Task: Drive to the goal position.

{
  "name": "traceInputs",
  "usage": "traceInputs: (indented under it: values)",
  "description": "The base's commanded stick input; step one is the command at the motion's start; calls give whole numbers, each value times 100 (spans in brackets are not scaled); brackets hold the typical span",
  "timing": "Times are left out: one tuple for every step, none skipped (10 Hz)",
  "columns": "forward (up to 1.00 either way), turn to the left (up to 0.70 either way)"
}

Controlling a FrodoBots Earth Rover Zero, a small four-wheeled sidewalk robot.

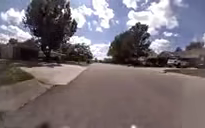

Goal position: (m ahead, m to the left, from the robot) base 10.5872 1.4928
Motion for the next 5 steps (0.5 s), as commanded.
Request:
traceInputs:
  values:
    - [85, 0]
    - [85, 0]
    - [85, 0]
    - [85, 0]
    - [85, 0]
